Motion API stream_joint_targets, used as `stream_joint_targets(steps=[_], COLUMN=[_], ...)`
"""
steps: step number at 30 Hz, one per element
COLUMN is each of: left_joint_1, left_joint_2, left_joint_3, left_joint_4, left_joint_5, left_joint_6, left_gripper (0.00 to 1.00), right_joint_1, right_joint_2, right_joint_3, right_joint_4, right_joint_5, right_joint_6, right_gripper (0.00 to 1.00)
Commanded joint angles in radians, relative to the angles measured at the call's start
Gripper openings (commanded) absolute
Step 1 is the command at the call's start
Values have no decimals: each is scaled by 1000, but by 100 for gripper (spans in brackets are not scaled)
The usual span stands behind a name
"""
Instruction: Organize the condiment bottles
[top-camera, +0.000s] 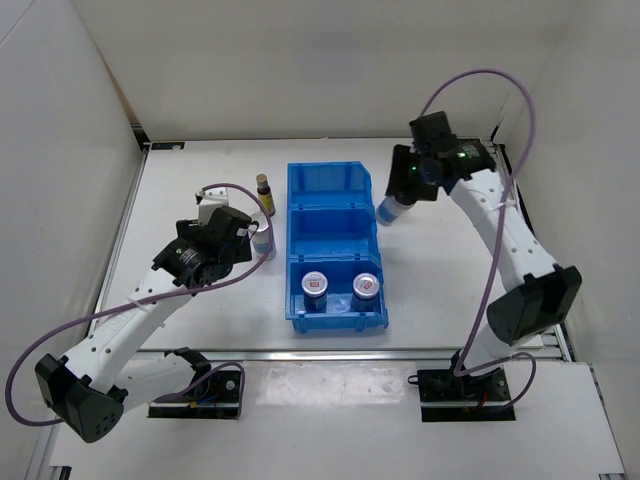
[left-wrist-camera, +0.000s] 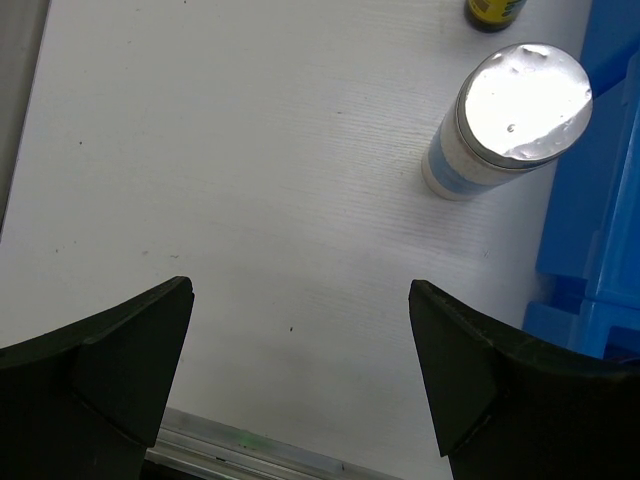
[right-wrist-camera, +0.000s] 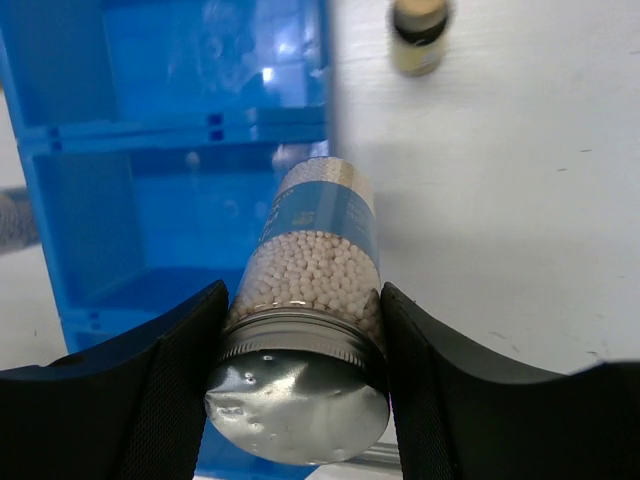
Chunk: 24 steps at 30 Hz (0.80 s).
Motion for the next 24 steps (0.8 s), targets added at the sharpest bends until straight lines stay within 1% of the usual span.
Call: stream_joint_targets(steps=[1, 6, 12, 14, 16, 17, 19, 20, 22, 23, 24], left_joint_1=[5, 5, 5, 5, 5, 5, 5, 5, 5, 5, 5], left_joint_2=[-7, -7, 3, 3, 12, 21, 21, 30, 30, 30, 30], left_joint_3=[26, 26, 26, 26, 26, 26, 26, 26, 26, 26, 26], left_joint_4=[13, 13, 13, 13, 13, 13, 13, 13, 13, 13, 13], left_joint_5=[-17, -17, -17, -17, -17, -17, -17, -17, -17, -17, -17], left_joint_6=[6, 6, 6, 6, 6, 6, 6, 6, 6, 6, 6], left_gripper=[100, 100, 100, 100, 100, 100, 100, 100, 100, 100, 100], right_joint_1=[73, 137, 159, 159, 159, 159, 168, 168, 168, 168, 168], right_joint_2=[64, 158, 265, 295, 310, 319, 319, 328, 328, 328, 328], right_joint_3=[52, 87, 87, 87, 87, 87, 96, 96, 106, 115, 115], right_joint_4=[41, 41, 41, 41, 41, 41, 50, 50, 50, 50, 50], right_joint_5=[-73, -101, -101, -101, -101, -92, -81, -81, -81, -81, -81], right_joint_6=[-17, -7, 11, 11, 11, 11, 11, 11, 11, 11, 11], right_gripper=[0, 0, 0, 3, 12, 24, 35, 50, 59, 69, 75])
